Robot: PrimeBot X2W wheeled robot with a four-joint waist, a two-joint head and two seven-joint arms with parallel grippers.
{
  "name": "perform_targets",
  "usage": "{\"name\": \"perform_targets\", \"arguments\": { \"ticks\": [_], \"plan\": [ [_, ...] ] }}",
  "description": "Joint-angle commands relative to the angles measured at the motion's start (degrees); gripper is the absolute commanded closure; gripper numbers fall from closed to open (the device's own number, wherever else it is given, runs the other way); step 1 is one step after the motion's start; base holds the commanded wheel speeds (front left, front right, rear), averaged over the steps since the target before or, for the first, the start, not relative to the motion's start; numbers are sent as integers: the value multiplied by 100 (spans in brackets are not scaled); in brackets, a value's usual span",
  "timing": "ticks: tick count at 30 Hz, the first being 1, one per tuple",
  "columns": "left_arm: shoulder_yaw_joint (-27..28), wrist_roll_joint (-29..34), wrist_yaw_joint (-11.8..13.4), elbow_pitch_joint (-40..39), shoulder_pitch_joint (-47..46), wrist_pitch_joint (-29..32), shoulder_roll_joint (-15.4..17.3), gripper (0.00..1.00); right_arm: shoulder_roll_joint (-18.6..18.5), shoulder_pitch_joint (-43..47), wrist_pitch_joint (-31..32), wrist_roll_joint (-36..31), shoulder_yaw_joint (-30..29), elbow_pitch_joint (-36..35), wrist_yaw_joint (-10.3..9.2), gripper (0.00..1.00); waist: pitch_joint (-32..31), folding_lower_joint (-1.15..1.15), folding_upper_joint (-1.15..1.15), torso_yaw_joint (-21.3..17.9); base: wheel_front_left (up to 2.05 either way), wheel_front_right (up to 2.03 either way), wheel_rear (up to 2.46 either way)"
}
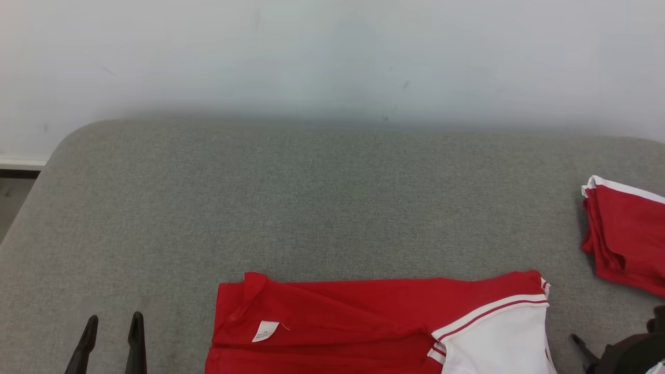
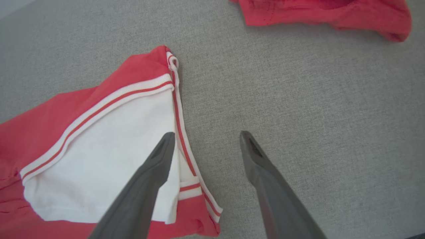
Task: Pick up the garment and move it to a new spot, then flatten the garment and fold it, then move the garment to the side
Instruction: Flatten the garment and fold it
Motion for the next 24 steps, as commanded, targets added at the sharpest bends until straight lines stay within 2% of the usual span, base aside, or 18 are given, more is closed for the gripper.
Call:
{"name": "perform_targets", "arguments": {
  "ticks": [1,9,17,24],
  "plan": [
    [20,28,-34,-14,92,-16,-15,0,14,-28,-34,-16,6,46,3,0,41,0,0,46,0,0,0],
    [94,266,-94,-86,-25,-17,-189,0,14,-585,33,-140,198,799,3,0,213,0,0,193,0,0,0],
    [-40,385,-132,54,-166,-17,-345,0,15,-936,404,-767,11,1556,3,0,325,0,0,367,0,0,0],
    [-23,411,-132,122,-173,-17,-420,0,58,-1043,415,-574,411,1916,10,0,399,0,0,398,0,0,0]
  ]
}}
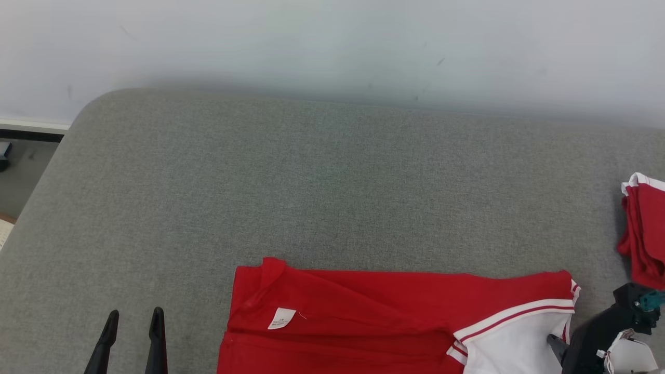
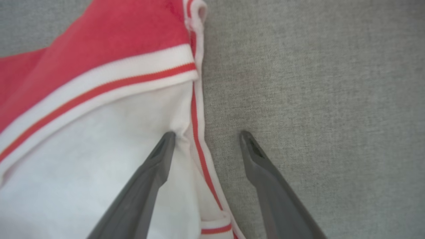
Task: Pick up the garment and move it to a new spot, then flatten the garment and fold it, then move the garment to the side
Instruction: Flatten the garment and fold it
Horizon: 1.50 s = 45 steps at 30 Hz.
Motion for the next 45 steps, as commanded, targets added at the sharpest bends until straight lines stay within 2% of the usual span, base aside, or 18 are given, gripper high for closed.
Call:
{"name": "perform_targets", "arguments": {
  "ticks": [1,7,8,9,10,11,15,19,25,33,35,38,45],
  "plan": [
    [14,25,-30,13,-57,-17,-43,0,105,2,21,138,218,228,20,0,17,0,0,-3,0,0,0],
    [2,12,-32,28,-75,-17,-61,0,144,35,0,456,694,380,37,2,5,0,0,-37,0,0,0],
    [-4,0,-35,25,-68,-17,-66,0,145,43,0,480,726,385,37,50,1,0,0,-43,0,0,0],
    [-4,0,-35,25,-68,-17,-66,0,145,43,0,480,726,385,37,50,1,0,0,-43,0,0,0],
    [-7,-9,-31,29,-59,-17,-65,0,144,48,-2,492,747,389,37,66,-2,0,0,-50,0,0,0],
    [-11,-23,-34,31,-48,-17,-64,0,143,53,-29,492,745,372,37,100,-3,0,0,-59,0,0,0],
    [-42,-57,-36,2,1,-14,-62,0,56,7,-276,250,288,141,17,100,2,0,0,-141,0,0,0],
    [-59,-75,-18,-45,40,12,-48,0,21,-102,-490,90,-413,-124,3,100,-1,0,0,-257,0,0,0],
    [-70,-100,-4,-90,74,44,-29,0,40,-38,-527,-50,-1303,-538,4,100,-28,0,0,-476,0,0,0],
    [-99,-140,-25,-118,103,64,27,0,40,162,-455,-10,-1949,-1098,4,100,-84,0,0,-743,0,0,0],
    [-110,-150,-29,-119,111,69,38,0,41,216,-433,-48,-1967,-1236,4,100,-93,0,0,-791,0,0,0],
    [-138,-158,-37,-100,113,77,49,0,54,286,-268,239,-1699,-1357,5,100,-110,0,0,-828,0,0,0],
    [-220,-186,-36,-28,136,71,19,0,50,738,190,1000,-459,-1830,6,100,-186,0,0,-822,0,0,0]
  ]
}}
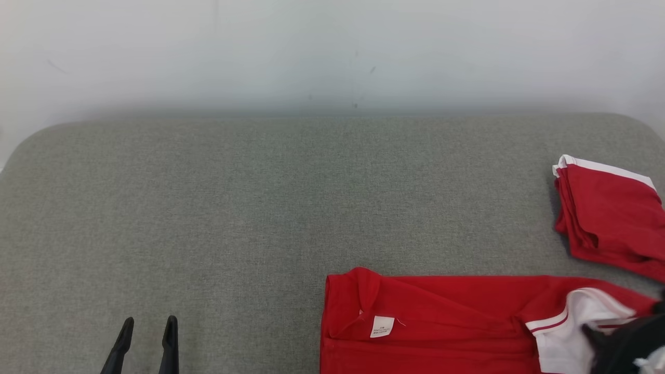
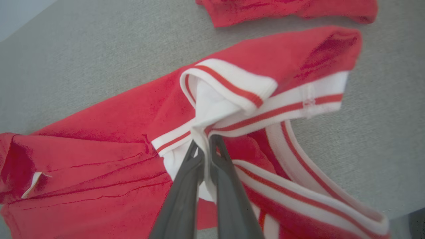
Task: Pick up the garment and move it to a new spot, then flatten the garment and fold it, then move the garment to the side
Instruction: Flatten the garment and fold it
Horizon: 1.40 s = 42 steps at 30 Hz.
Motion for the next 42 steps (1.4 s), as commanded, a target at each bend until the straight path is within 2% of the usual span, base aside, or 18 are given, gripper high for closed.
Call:
{"name": "perform_targets", "arguments": {
  "ticks": [1,6,7,9,19,27,42],
  "plan": [
    [-26,-67,-2,25,60,-8,-16,0,0,103,47,173,261,-73,-10,100,-19,0,-1,22,0,0,0],
    [-59,-72,-26,89,43,-20,-31,0,-1,176,94,693,1216,-19,-10,100,-62,0,-1,93,0,0,0],
    [-59,-72,-26,89,43,-20,-31,0,-1,176,94,693,1216,-19,-10,100,-62,0,-1,93,0,0,0],
    [-68,-86,-33,107,31,-23,-26,0,-2,72,100,798,1573,82,-11,100,-64,0,-1,125,0,0,0],
    [-161,-113,-41,162,-120,-12,-45,0,-3,-636,-204,1289,3101,1136,-11,100,-24,0,-1,374,0,0,0],
    [-235,-116,-52,202,-191,-22,-65,0,-2,-1213,-932,1618,3478,1892,-11,100,35,0,-1,617,0,0,0],
    [-294,-127,-46,293,-259,-51,-79,0,0,-1837,-1375,2018,4299,3061,-10,100,61,0,-1,791,0,0,0]
  ]
}}
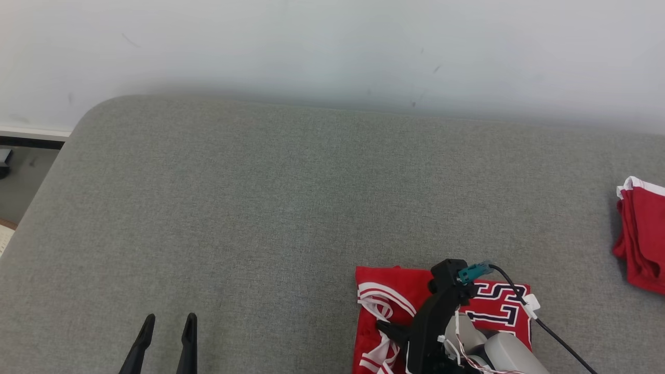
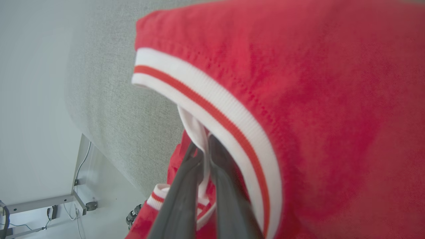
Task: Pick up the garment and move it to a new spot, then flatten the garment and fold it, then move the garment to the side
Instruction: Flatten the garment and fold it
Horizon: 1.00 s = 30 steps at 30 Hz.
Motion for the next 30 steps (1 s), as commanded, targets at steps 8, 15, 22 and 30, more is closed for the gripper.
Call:
{"name": "perform_targets", "arguments": {
  "ticks": [8,15,22,30],
  "plan": [
    [5,-20,28,67,-43,-49,-19,0,-4,-232,-182,169,212,203,-9,0,-33,0,0,-14,0,0,0],
    [27,-32,37,68,30,-62,-8,0,-7,-33,-241,494,-48,-635,-9,0,-131,0,0,-90,0,0,0],
    [65,-31,66,27,174,-69,22,0,-4,863,-46,-431,-1710,-2266,-9,0,-283,0,0,-224,0,0,0],
    [51,26,111,116,254,-70,-2,0,-1,1795,-779,-1718,-2720,-3113,-2,0,-470,0,0,-407,0,0,0]
  ]
}}
